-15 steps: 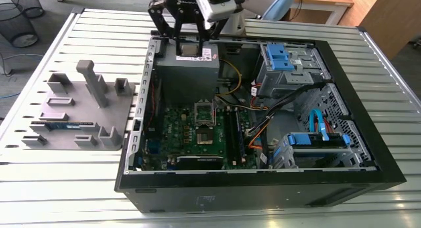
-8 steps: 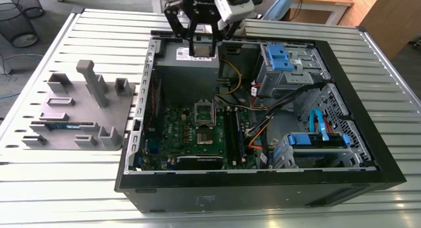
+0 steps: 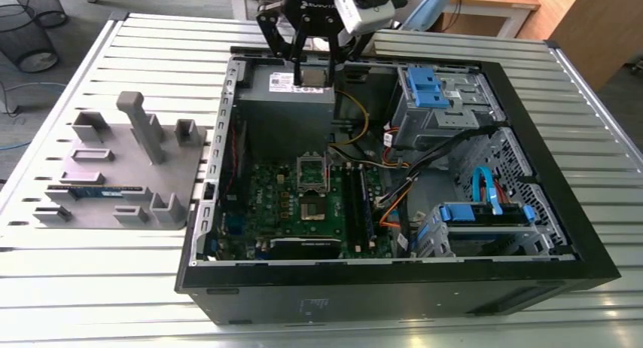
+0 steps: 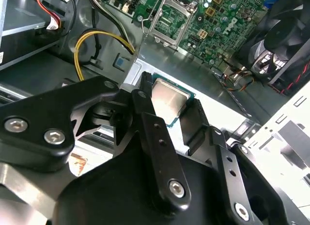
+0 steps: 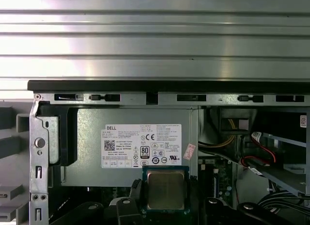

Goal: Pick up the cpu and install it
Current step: 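Pick up the cpu and move it towards the insertion slot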

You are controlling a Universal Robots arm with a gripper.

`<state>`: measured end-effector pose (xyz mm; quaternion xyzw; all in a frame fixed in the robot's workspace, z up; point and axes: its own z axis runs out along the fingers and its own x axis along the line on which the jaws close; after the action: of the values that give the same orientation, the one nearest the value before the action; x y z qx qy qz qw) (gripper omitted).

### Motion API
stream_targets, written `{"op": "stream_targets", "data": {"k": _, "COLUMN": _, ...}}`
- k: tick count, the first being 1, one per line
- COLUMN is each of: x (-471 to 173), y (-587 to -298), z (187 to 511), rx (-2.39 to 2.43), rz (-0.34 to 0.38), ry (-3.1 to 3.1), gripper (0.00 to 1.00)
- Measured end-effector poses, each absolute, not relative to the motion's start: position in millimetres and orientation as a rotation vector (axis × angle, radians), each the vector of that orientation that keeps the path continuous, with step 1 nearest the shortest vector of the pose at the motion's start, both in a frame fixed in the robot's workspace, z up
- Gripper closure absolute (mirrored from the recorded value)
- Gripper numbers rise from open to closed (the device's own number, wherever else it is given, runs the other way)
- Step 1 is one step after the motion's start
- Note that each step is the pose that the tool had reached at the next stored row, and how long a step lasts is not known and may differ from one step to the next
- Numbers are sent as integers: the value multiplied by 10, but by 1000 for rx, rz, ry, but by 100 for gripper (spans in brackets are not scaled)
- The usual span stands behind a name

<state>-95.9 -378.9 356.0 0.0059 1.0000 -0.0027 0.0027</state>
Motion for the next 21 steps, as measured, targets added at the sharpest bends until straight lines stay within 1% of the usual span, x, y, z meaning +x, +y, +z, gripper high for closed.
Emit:
{"op": "stream_targets", "data": {"k": 6, "x": -959, "y": -3797, "z": 3560, "rx": 18, "rz": -8, "ry": 3136, "gripper": 53}}
{"op": "stream_targets", "data": {"k": 21, "x": -959, "y": -3931, "z": 3559, "rx": 19, "rz": -8, "ry": 3136, "gripper": 53}}
